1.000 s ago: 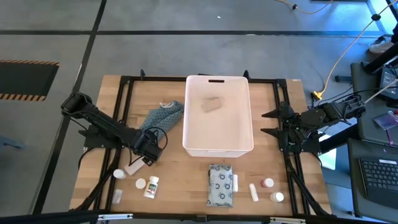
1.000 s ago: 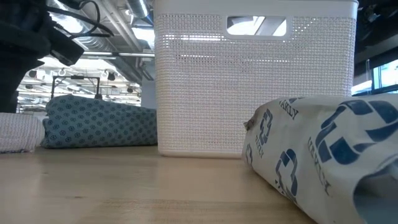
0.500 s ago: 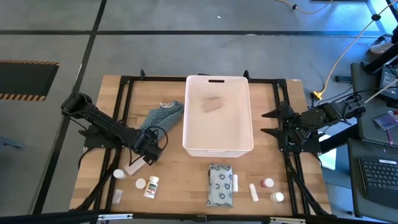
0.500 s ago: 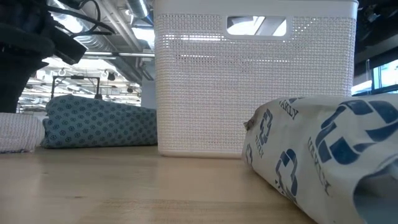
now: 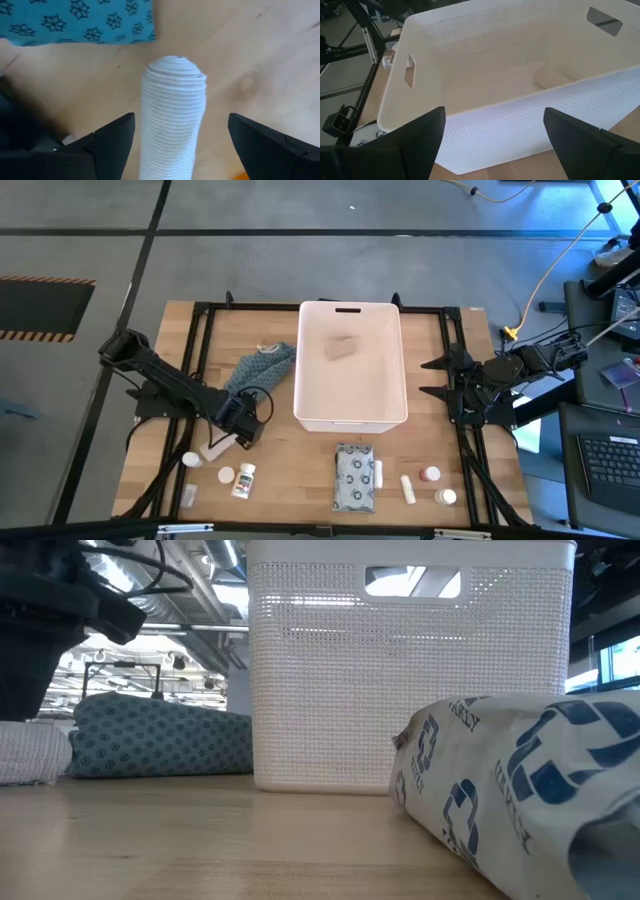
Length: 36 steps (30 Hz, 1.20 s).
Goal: Pick & place medical supplies in basket/bin
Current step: Put the white bandage into the white bin
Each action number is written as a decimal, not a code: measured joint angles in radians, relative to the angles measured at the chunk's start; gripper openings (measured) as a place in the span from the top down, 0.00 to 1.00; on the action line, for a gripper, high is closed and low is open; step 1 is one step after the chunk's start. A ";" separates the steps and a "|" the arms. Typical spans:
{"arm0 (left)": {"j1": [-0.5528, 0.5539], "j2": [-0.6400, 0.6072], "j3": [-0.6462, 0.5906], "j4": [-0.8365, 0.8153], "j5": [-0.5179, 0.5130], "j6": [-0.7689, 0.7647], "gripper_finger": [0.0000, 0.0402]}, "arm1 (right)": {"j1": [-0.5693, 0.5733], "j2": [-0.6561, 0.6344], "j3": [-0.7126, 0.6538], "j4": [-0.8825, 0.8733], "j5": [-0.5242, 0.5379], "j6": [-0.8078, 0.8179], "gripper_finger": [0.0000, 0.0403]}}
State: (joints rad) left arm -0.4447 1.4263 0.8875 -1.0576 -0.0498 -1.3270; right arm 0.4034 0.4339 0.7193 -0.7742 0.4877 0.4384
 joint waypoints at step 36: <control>0.055 0.241 0.000 0.040 0.095 0.316 0.58 | 0.000 0.000 0.000 0.000 0.000 -0.002 0.16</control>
State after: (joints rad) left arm -0.3893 1.6672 0.8879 -1.0181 0.0448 -1.0110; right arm 0.4034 0.4343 0.7197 -0.7746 0.4881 0.4366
